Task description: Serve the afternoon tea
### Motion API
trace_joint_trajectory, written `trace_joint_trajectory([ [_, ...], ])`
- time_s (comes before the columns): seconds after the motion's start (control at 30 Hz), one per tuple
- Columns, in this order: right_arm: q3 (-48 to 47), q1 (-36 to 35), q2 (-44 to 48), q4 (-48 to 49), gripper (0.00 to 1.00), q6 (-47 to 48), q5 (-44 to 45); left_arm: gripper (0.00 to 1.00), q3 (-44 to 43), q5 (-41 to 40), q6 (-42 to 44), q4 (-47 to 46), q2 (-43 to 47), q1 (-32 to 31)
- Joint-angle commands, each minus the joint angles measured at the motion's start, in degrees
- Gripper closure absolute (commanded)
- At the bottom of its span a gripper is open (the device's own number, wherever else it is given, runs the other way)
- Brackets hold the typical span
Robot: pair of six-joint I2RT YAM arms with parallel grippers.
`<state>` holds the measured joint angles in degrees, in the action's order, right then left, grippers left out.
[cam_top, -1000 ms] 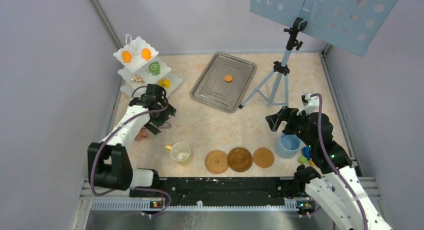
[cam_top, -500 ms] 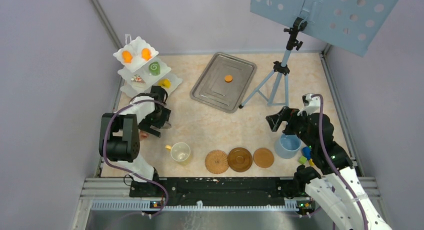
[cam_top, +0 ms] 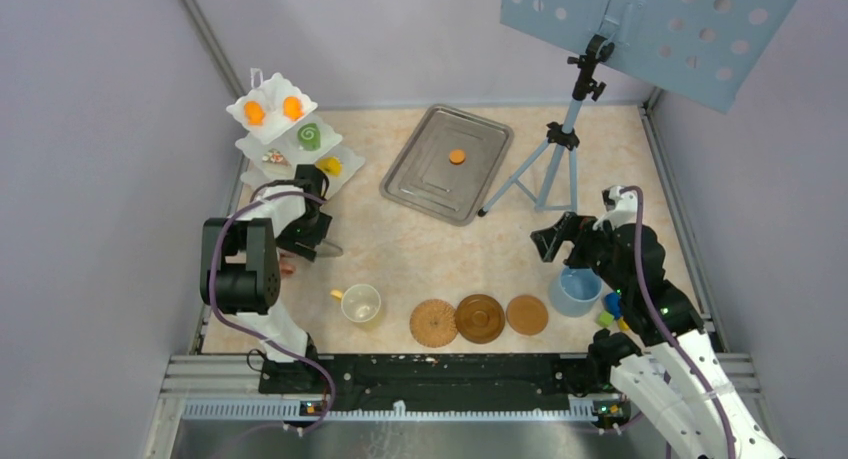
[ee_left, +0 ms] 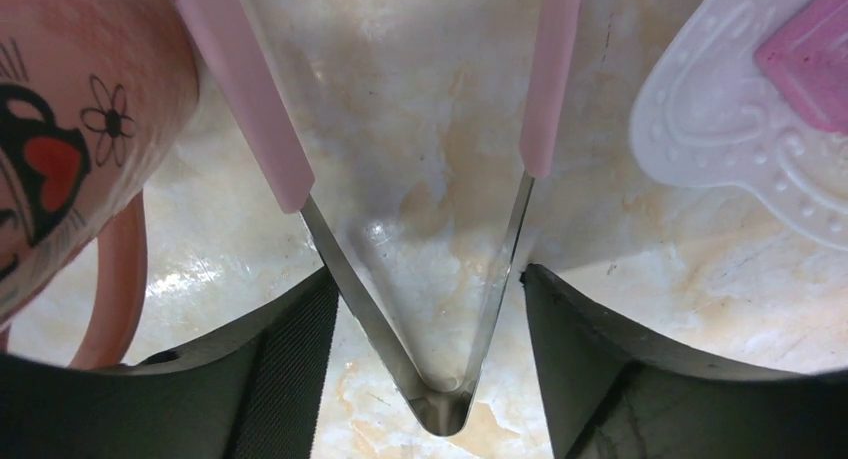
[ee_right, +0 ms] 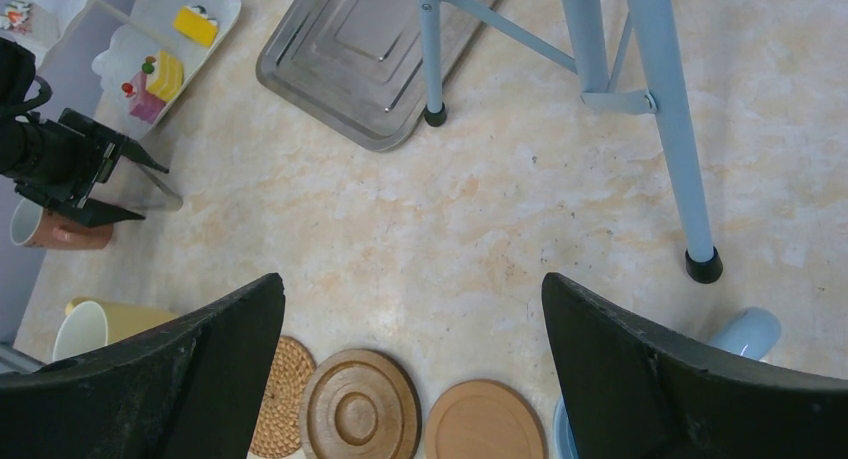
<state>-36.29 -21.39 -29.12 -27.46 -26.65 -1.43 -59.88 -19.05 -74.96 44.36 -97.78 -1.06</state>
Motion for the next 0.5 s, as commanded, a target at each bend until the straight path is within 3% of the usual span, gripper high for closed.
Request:
trace_joint_trajectory([
  [0.0,-0.7,-0.6,-0.1,1.5,0.02,0.1,0.0,0.33,-0.3,-5.5,1.4,-1.2,0.0,0.6],
  [0.23,-0.6,-0.6,0.6,1.4,0.02,-0.1,0.0,0.47,-0.9,-6.3,4.7,-2.0,3.3,2.6],
  [0.47,-0.5,-0.6,0.9,1.3,0.02,-0.3,0.0,0.48,-2.3,-8.5,6.7,-0.3,8.9,3.5],
])
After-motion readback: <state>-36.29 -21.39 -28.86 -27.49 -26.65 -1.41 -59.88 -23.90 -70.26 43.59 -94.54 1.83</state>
